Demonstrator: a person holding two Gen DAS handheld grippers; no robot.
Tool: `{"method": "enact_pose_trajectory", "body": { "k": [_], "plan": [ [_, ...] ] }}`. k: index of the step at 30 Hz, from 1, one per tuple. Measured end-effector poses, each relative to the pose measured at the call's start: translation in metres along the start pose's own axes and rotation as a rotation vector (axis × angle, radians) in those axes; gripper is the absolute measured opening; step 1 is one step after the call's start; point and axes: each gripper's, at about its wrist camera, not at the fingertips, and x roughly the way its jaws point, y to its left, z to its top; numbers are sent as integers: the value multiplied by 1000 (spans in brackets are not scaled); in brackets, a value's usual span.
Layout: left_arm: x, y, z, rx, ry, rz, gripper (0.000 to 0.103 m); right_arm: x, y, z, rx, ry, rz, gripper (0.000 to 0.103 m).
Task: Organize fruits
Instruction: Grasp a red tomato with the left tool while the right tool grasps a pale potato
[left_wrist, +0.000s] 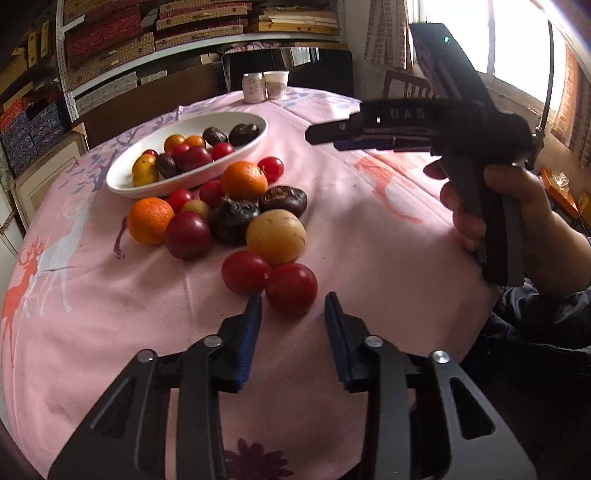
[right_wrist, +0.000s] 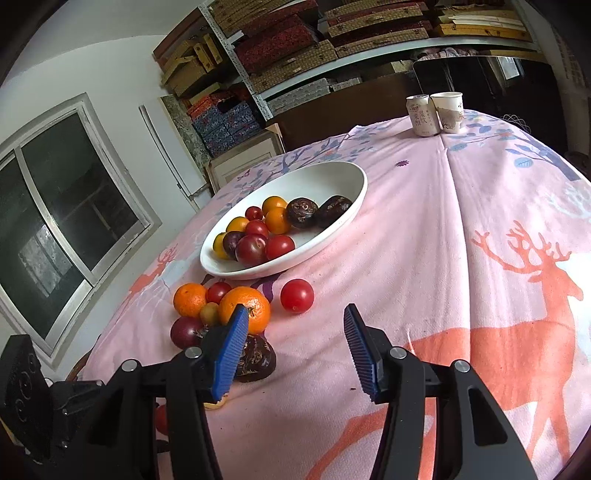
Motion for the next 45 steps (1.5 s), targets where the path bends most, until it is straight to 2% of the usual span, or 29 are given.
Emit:
{"method": "enact_pose_trajectory", "body": {
  "k": [10,18,22,26,28,30,35,37,39,42,45],
  "plan": [
    [0,15,7,-102,-76,-21,28,1,0,-1,-11,10,11,54],
    [-22,33,8,-137,-125,3,28,12,35,-11,-194,95,46,54],
    [-34,50,7,-180,-155,26,28,2,51,-19,-282,75,121,54],
    [-39,65,3,-215,-157,46,28,12,75,-32,-349,157,129,54],
    [-40,68,2,-227,-153,49,28,21,84,-39,-351,208,125,50],
    [-39,69,0,-228,-148,47,28,27,93,-44,-389,219,61,48],
    [-33,70,-2,-224,-141,40,28,33,87,-38,-311,244,66,45],
    [-30,71,-2,-229,-139,36,28,34,87,-37,-298,263,73,48],
    [-28,72,-1,-235,-139,35,28,36,85,-35,-272,273,80,45],
    [-29,74,0,-240,-146,30,28,33,81,-36,-250,249,87,42],
    [-32,76,5,-239,-155,30,28,20,73,-28,-186,204,139,42]
  ]
}}
